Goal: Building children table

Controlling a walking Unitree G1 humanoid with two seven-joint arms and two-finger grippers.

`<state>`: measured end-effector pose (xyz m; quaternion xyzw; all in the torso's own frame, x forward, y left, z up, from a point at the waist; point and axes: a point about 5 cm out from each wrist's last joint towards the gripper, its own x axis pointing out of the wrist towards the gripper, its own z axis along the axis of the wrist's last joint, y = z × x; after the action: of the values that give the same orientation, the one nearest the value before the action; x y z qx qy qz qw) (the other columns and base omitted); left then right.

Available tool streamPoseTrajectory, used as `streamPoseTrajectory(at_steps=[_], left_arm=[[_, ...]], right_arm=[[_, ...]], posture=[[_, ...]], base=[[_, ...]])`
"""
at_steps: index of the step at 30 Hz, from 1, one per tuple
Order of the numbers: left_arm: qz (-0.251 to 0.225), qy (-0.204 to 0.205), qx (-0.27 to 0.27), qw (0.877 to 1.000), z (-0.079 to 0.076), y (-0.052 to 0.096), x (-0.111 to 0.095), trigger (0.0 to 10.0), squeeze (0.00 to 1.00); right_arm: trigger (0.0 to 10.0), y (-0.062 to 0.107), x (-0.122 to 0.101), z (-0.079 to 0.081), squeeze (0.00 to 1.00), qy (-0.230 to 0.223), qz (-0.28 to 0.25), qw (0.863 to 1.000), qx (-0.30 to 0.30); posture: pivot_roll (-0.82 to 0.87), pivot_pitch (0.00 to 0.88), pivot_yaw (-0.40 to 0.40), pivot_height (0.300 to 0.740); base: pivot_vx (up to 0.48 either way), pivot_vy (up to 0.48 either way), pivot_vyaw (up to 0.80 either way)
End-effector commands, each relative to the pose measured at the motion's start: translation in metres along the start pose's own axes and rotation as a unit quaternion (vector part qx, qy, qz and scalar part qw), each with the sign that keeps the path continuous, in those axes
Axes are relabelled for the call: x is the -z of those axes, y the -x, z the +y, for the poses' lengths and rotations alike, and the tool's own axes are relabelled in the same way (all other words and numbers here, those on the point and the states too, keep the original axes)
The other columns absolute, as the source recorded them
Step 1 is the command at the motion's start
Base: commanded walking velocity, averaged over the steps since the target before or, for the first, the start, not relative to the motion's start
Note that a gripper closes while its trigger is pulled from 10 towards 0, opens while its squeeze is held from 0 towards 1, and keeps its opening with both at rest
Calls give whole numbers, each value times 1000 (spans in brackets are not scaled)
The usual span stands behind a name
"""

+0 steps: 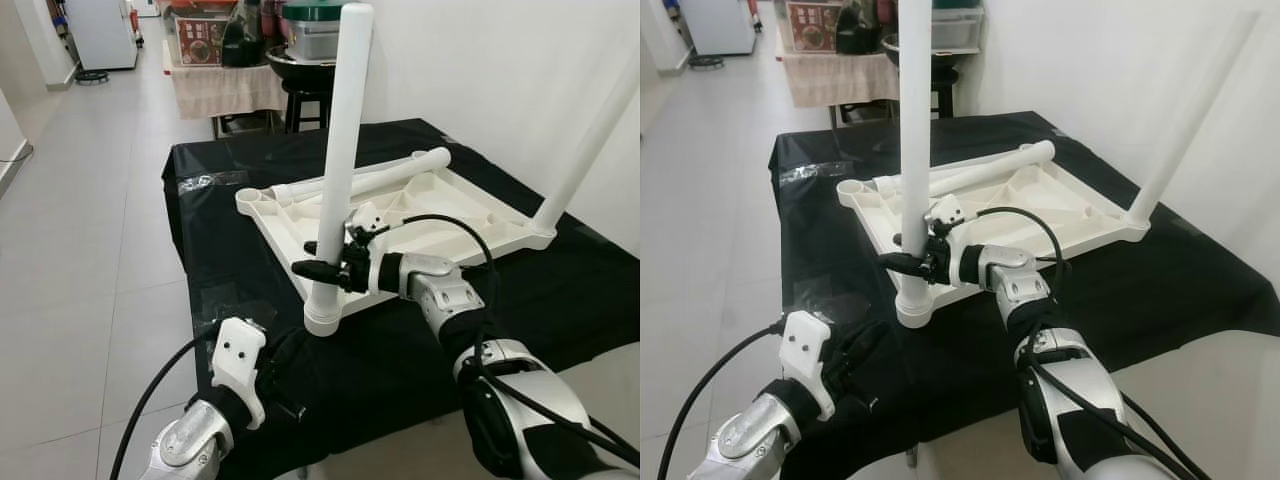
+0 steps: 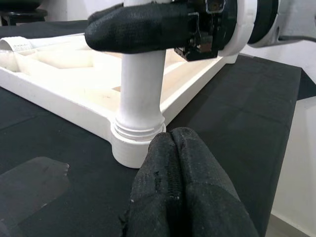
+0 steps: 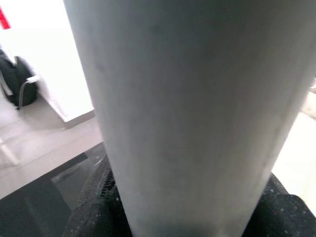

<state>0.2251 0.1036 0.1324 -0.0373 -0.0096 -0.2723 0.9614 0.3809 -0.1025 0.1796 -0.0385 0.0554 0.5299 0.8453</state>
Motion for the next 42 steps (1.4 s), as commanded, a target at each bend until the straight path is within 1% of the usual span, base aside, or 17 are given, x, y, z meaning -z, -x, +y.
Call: streamPoseTrajectory(at_steps=[1,7,9,11,13,14,16,17,18,25,26,27,28,30,31,36,42], left_arm=[[5,1,-2,1000,-2,2,2,10000,0],[4,3,-2,1000,-2,2,1,10000,0],[4,5,-3,1000,-1,2,1,10000,0],[4,5,-4,1000,0,3,1,10000,0],[5,5,-4,1000,0,3,1,10000,0],[5,5,-4,1000,0,3,1,10000,0],[7,4,-2,1000,2,2,1,10000,0],[7,4,-2,1000,2,2,1,10000,0],[8,4,-3,1000,3,0,2,10000,0],[6,1,-5,1000,4,-5,3,10000,0],[5,-1,-9,1000,5,-5,3,10000,0],[5,-1,-9,1000,5,-5,3,10000,0],[3,-2,-12,1000,5,-5,2,10000,0],[3,-3,-13,1000,5,-6,2,10000,0],[3,-3,-12,1000,5,-6,2,10000,0],[4,-1,-6,1000,4,-6,2,10000,0],[4,-1,-6,1000,4,-6,2,10000,0]], right_arm=[[0,7,4,-5,0,-16,1,1000,9],[0,20,15,-13,0,0,31,997,65],[0,20,24,-17,0,-12,54,987,152],[0,18,42,-13,0,-86,34,906,413],[0,26,50,-9,0,-118,34,854,506],[0,26,50,-9,0,-118,34,854,506],[0,-12,58,47,0,-111,33,922,370],[0,-12,58,47,0,-111,33,922,370],[0,-25,46,61,0,-82,14,948,308],[0,-32,41,50,0,-59,18,956,287],[1804,-33,39,49,0,-53,20,956,288],[1804,-33,39,49,0,-53,20,956,288],[9020,-33,35,47,0,-45,20,955,292],[10000,-34,27,48,24,-41,16,956,291],[10000,-34,21,47,1000,-43,4,961,273],[10000,-25,-13,48,1000,15,-53,993,109],[10000,-23,-20,48,1000,41,-64,995,66]], posture=[[62,48,-62,740],[40,59,-68,740],[28,60,-72,740],[25,62,-71,740],[25,62,-71,740],[25,62,-71,740],[17,60,-40,740],[17,60,-40,740],[17,41,-39,740],[23,24,-58,740],[27,21,-61,740],[27,21,-61,740],[27,21,-61,740],[25,20,-57,740],[24,21,-57,740],[23,26,-53,740],[23,29,-52,740]], base=[[0,0,0],[0,0,0],[0,0,0],[0,0,0],[0,0,0],[0,0,0],[0,0,0],[0,0,0],[0,0,0],[0,0,0],[0,0,0],[0,0,0],[0,0,0],[0,0,0],[0,0,0],[0,0,0],[0,0,0]])
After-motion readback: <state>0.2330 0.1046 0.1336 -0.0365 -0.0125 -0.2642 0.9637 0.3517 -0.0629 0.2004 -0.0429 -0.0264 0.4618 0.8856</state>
